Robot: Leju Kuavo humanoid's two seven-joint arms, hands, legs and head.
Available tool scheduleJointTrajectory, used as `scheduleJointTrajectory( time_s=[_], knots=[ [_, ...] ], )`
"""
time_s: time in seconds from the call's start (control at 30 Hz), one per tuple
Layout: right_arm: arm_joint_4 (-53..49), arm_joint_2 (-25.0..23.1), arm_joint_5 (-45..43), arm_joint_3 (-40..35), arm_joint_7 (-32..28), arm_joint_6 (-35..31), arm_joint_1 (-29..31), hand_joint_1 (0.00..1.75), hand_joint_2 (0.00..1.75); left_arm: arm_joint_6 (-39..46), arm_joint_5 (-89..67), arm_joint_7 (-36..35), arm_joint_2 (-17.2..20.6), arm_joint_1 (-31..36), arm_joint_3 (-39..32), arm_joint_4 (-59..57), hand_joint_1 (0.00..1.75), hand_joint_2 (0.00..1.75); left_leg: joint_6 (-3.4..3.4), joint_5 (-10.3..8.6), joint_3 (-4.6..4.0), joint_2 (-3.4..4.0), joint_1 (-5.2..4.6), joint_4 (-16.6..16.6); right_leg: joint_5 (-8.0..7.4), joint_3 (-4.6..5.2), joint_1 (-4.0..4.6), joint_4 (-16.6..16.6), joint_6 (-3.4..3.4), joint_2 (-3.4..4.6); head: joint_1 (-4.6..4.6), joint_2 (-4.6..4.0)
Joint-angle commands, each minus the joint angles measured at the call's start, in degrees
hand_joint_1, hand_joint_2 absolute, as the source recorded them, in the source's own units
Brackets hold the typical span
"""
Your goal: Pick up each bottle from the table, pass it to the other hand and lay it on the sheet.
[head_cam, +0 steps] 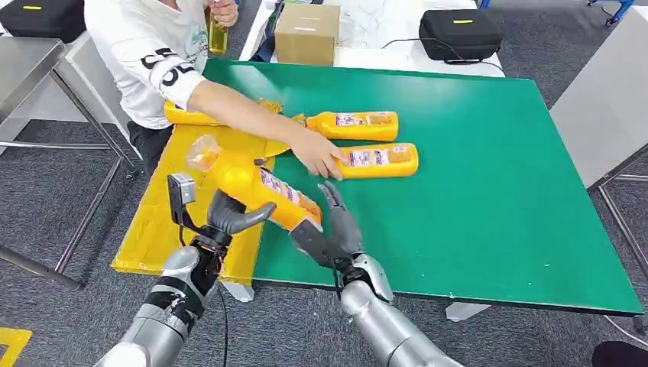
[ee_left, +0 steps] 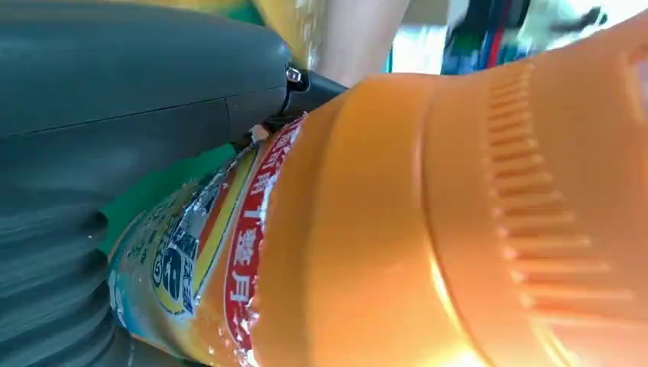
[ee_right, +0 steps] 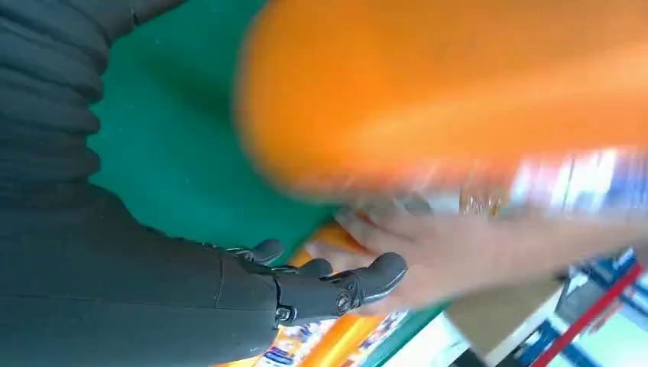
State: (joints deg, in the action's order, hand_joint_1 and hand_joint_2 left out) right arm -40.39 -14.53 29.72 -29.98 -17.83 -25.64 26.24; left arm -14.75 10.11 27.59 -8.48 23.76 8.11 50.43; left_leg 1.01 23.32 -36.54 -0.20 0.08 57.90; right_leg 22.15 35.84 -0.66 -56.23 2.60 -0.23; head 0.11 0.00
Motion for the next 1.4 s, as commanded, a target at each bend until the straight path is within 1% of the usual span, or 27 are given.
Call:
scheduleJointTrajectory(
  time_s=[0.03,0.1,0.13,0.17,0.23,0.27,0.33,0.37,0.4,0.43,0.47,0.67,0.7,0.73,0.8,0.87,0.93,1.0,1.07,1.1,1.13,1.17,1.2,1.27,1.3,1.37,1.4],
  knots=[
    [-9.58,1.90,-5.03,8.38,-3.38,-0.31,-2.48,0.00,1.75,13.48,-17.07,4.06,4.98,4.42,-0.14,-3.31,1.75,1.75,-0.05,0.07,0.16,0.00,0.03,0.00,0.07,-0.16,0.03,0.00,-0.07,0.00,0.00,0.00],
    [-11.77,1.89,-7.04,9.38,-4.55,0.51,-3.16,0.00,1.75,15.72,-19.71,4.67,5.87,5.97,-0.95,-5.56,1.75,1.75,-0.07,0.09,0.19,-0.03,0.04,0.02,0.11,-0.20,0.04,-0.03,-0.09,-0.04,0.00,0.00],
    [-15.21,1.89,-9.09,10.12,-6.32,0.74,-4.41,0.00,1.75,19.57,-24.37,5.25,6.73,7.72,-1.01,-8.56,1.75,1.75,-0.04,0.02,0.07,-0.02,0.04,-0.01,0.03,-0.07,0.04,0.01,-0.06,-0.03,0.00,0.00],
    [-16.03,1.90,-9.47,10.20,-6.51,0.82,-4.53,0.00,1.75,20.68,-25.62,5.29,7.08,8.32,-1.21,-9.21,1.75,1.75,-0.08,0.13,0.27,-0.02,0.06,0.03,0.15,-0.26,0.07,-0.05,-0.11,-0.03,0.00,0.00],
    [-17.67,2.07,-9.66,10.11,-6.30,0.99,-5.19,0.00,1.75,20.90,-26.48,5.38,7.22,8.91,-1.40,-10.29,1.75,1.75,-0.05,0.03,0.11,-0.05,0.03,-0.01,0.06,-0.11,0.03,-0.01,-0.06,-0.05,0.02,0.00],
    [-19.10,2.20,-10.36,10.21,-6.70,0.79,-5.70,0.00,1.75,22.41,-29.14,5.54,7.65,9.57,-1.22,-11.55,1.75,1.75,-0.08,0.14,0.29,-0.04,0.05,0.04,0.17,-0.29,0.05,-0.08,-0.11,-0.05,0.00,0.00],
    [-21.08,2.67,-11.08,10.19,-6.95,0.97,-6.28,0.00,1.75,26.96,-34.50,5.06,9.09,10.67,-0.20,-13.60,1.75,1.75,-0.06,0.05,0.16,-0.01,0.04,0.00,0.06,-0.14,0.05,-0.01,-0.07,-0.01,0.00,0.00],
    [-22.13,2.81,-11.46,10.33,-7.01,1.03,-6.64,0.00,1.75,27.46,-35.56,4.64,9.61,11.30,-0.53,-14.69,1.75,1.75,-0.04,0.01,0.09,-0.03,0.02,-0.02,0.03,-0.06,0.03,0.00,-0.05,-0.04,0.00,0.00],
    [-23.14,3.06,-11.64,10.34,-7.17,1.03,-6.95,0.00,1.75,30.40,-39.19,4.08,10.68,12.10,0.64,-16.09,1.75,1.75,-0.07,0.08,0.27,-0.10,0.03,-0.02,0.14,-0.25,0.04,-0.03,-0.10,-0.11,0.00,0.00],
    [-24.53,3.27,-12.18,10.56,-7.01,1.26,-7.49,0.00,1.75,31.68,-41.55,3.45,11.35,13.12,0.12,-18.07,1.75,1.75,-0.07,0.05,0.18,-0.09,0.04,0.00,0.09,-0.17,0.04,-0.02,-0.08,-0.08,0.02,0.00],
    [-24.60,3.34,-12.18,10.59,-7.01,1.27,-7.48,0.00,1.75,31.57,-41.53,3.45,11.61,13.19,0.01,-18.16,1.75,1.75,-0.09,0.13,0.30,-0.05,0.06,0.03,0.16,-0.29,0.06,-0.06,-0.11,-0.05,-0.02,0.00],
    [-24.71,3.36,-12.19,10.57,-7.01,1.30,-7.58,0.00,1.75,31.50,-41.58,3.51,11.55,13.23,-0.03,-18.24,1.75,1.75,-0.06,0.02,0.12,0.00,0.03,-0.02,0.04,-0.10,0.03,0.00,-0.06,-0.02,0.00,0.00],
    [-24.94,3.41,-12.49,10.53,-7.24,1.37,-7.65,0.00,1.75,35.15,-46.08,2.30,12.22,13.52,1.65,-19.17,1.75,1.75,-0.05,0.01,0.10,-0.01,0.02,-0.03,0.04,-0.07,0.02,0.00,-0.05,-0.03,0.00,0.00],
    [-25.08,3.46,-12.60,10.52,-7.24,1.47,-7.66,0.00,1.75,37.15,-48.14,1.53,12.98,13.74,2.21,-19.91,1.75,1.75,-0.08,0.09,0.28,-0.05,0.04,-0.01,0.14,-0.27,0.04,-0.02,-0.09,-0.06,-0.02,0.00],
    [-25.05,3.57,-12.78,10.35,-7.19,1.94,-7.46,0.00,1.75,39.82,-52.47,0.86,13.99,14.22,2.54,-21.41,1.75,1.75,-0.05,0.04,0.15,0.01,0.04,-0.01,0.06,-0.12,0.04,0.00,-0.07,-0.01,0.00,0.00],
    [-24.49,3.54,-13.02,10.18,-7.25,2.36,-6.98,0.00,1.75,42.65,-58.22,-0.69,15.22,14.65,4.03,-23.10,1.75,1.75,-0.08,0.17,0.36,0.02,0.05,0.05,0.18,-0.34,0.05,-0.07,-0.11,0.01,0.02,0.00],
    [-24.03,3.50,-13.07,10.01,-7.28,2.62,-6.60,0.00,1.75,43.60,-60.68,-1.61,15.86,14.73,4.80,-23.99,1.75,1.75,-0.06,0.03,0.13,0.11,0.02,-0.02,0.02,-0.07,0.01,-0.02,-0.06,0.09,0.02,0.00],
    [-23.87,3.46,-13.08,10.01,-7.28,2.62,-6.49,0.00,1.75,43.76,-60.73,-1.56,15.85,14.62,4.76,-24.08,1.75,1.75,-0.10,0.13,0.34,0.13,0.06,0.00,0.11,-0.28,0.06,-0.02,-0.12,0.12,0.02,0.00],
    [-23.87,3.46,-13.08,10.01,-7.28,2.62,-6.49,0.00,1.75,43.76,-60.73,-1.56,15.85,14.62,4.76,-24.08,1.75,1.75,-0.07,0.05,0.19,0.05,0.03,-0.02,0.06,-0.14,0.03,-0.02,-0.09,0.02,0.00,0.00],
    [-23.56,3.54,-13.10,9.82,-7.28,2.95,-6.32,0.00,1.75,44.01,-62.91,-2.75,16.03,14.88,5.80,-24.70,1.75,1.75,-0.06,0.01,0.10,0.03,0.03,-0.02,0.03,-0.05,0.03,0.00,-0.06,-0.01,0.02,0.00],
    [-23.23,3.58,-13.03,9.85,-7.32,2.94,-6.30,0.00,1.75,44.69,-65.51,-3.55,16.59,14.80,6.65,-25.13,1.75,1.75,-0.09,0.12,0.28,0.00,0.08,0.03,0.14,-0.25,0.08,-0.04,-0.11,-0.02,0.00,0.00],
    [-22.90,3.61,-13.05,9.79,-7.44,3.21,-6.16,0.00,1.75,45.30,-68.17,-4.34,17.26,14.86,7.86,-25.77,1.75,1.75,-0.07,0.08,0.22,0.03,0.05,0.01,0.09,-0.18,0.05,-0.03,-0.08,0.01,0.00,0.00],
    [-22.61,3.64,-13.06,9.74,-7.53,3.37,-5.98,0.00,1.75,44.69,-70.01,-4.19,17.83,15.09,9.10,-26.51,1.75,1.75,-0.08,0.14,0.34,0.06,0.05,0.02,0.15,-0.29,0.05,-0.05,-0.11,0.05,0.00,0.00],
    [-22.22,3.80,-13.10,9.70,-7.55,3.94,-5.61,0.00,1.75,42.45,-73.35,-4.06,19.08,15.98,11.78,-27.92,1.75,1.75,-0.07,0.09,0.24,0.15,0.04,-0.01,0.06,-0.18,0.04,-0.03,-0.08,0.13,0.00,0.00],
    [-22.15,3.90,-13.11,9.72,-7.59,4.30,-5.48,0.00,1.75,40.63,-75.49,-3.94,19.75,16.76,13.76,-28.79,1.75,1.75,-0.09,0.17,0.38,0.17,0.07,0.04,0.14,-0.31,0.06,-0.08,-0.12,0.15,0.00,0.00],
    [-22.19,4.03,-13.09,9.79,-7.61,4.90,-5.44,0.00,1.75,37.50,-78.48,-4.37,20.57,18.16,16.68,-30.09,1.75,1.75,-0.08,0.08,0.22,0.08,0.07,0.03,0.08,-0.18,0.06,-0.05,-0.10,0.06,0.02,0.00],
    [-22.20,4.04,-13.01,9.76,-7.60,5.18,-5.43,0.00,1.75,35.75,-79.66,-4.66,20.81,18.88,17.95,-30.72,1.75,1.75,-0.10,0.12,0.33,0.07,0.07,0.02,0.13,-0.29,0.07,-0.05,-0.12,0.04,0.02,0.00]
  ],
)
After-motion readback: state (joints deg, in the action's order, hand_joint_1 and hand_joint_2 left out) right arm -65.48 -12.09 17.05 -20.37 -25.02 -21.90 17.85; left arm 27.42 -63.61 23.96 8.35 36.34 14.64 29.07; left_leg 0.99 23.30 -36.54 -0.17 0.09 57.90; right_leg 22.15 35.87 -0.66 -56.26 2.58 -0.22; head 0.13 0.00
